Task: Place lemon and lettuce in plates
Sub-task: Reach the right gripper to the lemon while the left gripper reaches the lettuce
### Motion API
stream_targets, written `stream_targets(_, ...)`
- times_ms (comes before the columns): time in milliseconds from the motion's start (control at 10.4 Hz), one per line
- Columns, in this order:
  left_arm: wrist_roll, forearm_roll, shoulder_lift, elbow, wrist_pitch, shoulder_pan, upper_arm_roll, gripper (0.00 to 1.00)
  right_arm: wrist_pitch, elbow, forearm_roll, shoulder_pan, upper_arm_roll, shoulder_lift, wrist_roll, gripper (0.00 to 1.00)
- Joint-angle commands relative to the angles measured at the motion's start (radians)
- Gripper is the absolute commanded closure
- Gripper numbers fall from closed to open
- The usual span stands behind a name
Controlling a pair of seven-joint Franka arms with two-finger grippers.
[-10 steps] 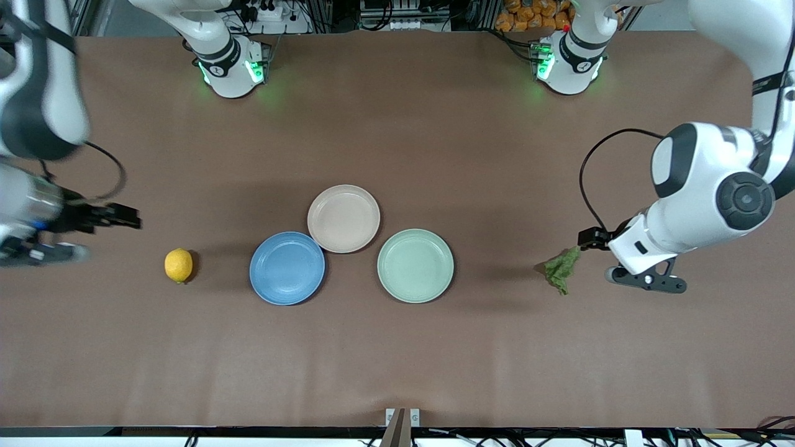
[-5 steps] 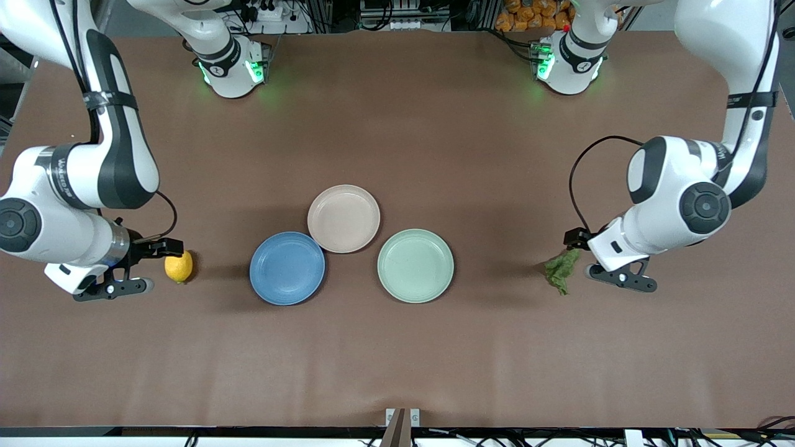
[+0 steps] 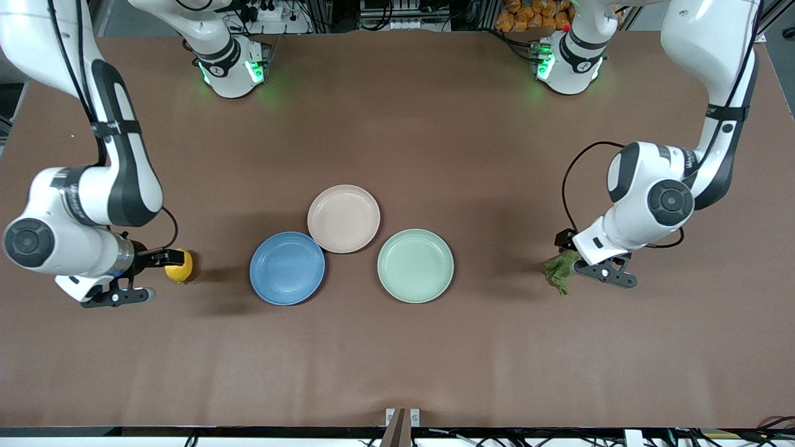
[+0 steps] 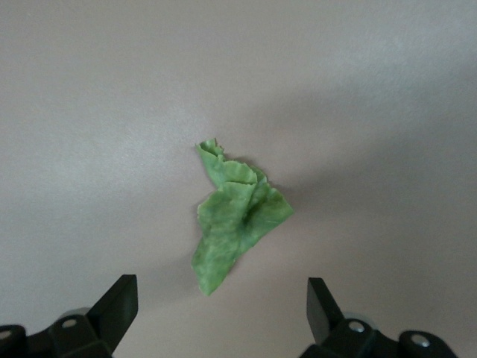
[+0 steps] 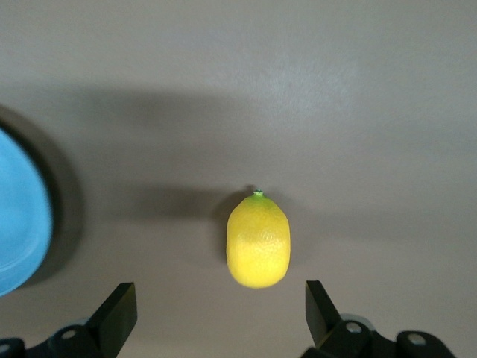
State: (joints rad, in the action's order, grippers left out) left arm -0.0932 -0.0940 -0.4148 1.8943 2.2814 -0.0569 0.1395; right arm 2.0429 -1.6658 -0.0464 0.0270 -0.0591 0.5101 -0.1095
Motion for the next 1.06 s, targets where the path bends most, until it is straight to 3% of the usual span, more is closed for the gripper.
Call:
stream_targets(0, -0.014, -0.039, -0.025, 0.002, 0.020, -0.003, 0.002, 0.00, 0.116, -0.110, -0.012, -0.027, 0.010, -0.019, 0.017, 0.00)
stream_targets(576, -0.013, -0.041, -0.107, -0.003, 0.084, -0.027, 0.000, 0.00, 0.361, -0.274, -0.013, -0.050, 0.010, -0.012, 0.005, 0.00)
stream_targets(961, -0.013, -0.090, -0.156, -0.026, 0.105, -0.026, 0.000, 0.00, 0.398, -0.282, -0.013, -0.059, 0.010, 0.017, 0.002, 0.00)
